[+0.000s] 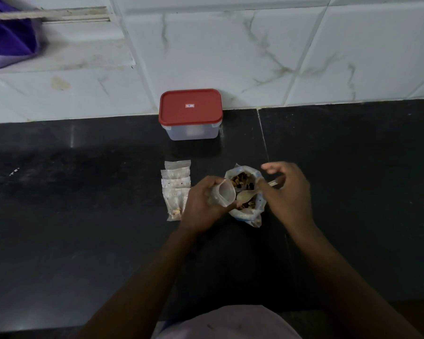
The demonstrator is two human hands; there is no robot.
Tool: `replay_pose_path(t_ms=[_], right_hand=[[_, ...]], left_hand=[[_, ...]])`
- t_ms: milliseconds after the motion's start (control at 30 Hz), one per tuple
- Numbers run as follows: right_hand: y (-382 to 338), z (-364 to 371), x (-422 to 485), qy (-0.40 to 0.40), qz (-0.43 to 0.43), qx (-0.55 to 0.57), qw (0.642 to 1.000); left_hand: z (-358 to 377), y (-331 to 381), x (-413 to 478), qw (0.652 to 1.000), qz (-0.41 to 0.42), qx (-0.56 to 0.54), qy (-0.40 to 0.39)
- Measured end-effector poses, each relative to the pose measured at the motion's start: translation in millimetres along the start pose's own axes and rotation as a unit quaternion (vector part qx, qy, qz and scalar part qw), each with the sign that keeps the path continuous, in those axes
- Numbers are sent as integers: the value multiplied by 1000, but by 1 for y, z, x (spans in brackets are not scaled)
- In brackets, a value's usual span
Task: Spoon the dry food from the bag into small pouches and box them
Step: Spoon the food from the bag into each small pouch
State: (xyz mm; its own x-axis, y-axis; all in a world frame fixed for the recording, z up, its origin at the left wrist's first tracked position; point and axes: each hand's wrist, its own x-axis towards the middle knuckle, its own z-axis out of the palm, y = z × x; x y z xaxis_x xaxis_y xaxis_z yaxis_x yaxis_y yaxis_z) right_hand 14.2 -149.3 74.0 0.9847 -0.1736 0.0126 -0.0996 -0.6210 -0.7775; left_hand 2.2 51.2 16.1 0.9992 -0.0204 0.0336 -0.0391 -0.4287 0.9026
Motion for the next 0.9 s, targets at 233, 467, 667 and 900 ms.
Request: replay_pose_path(t_ms=[233, 467, 667, 900], right_hand=[[41, 3, 15, -20, 208, 94, 973], [41, 14, 15, -90, 147, 111, 979], [44, 4, 10, -30, -125, 2, 992], [67, 28, 6, -40, -171, -49, 983]], left_hand=[[9, -4, -1, 998, -64, 6, 12], [16, -4, -4, 995, -75, 70, -2], [20, -10, -5, 991, -99, 89, -8], [25, -11, 0, 983, -177, 10, -57]])
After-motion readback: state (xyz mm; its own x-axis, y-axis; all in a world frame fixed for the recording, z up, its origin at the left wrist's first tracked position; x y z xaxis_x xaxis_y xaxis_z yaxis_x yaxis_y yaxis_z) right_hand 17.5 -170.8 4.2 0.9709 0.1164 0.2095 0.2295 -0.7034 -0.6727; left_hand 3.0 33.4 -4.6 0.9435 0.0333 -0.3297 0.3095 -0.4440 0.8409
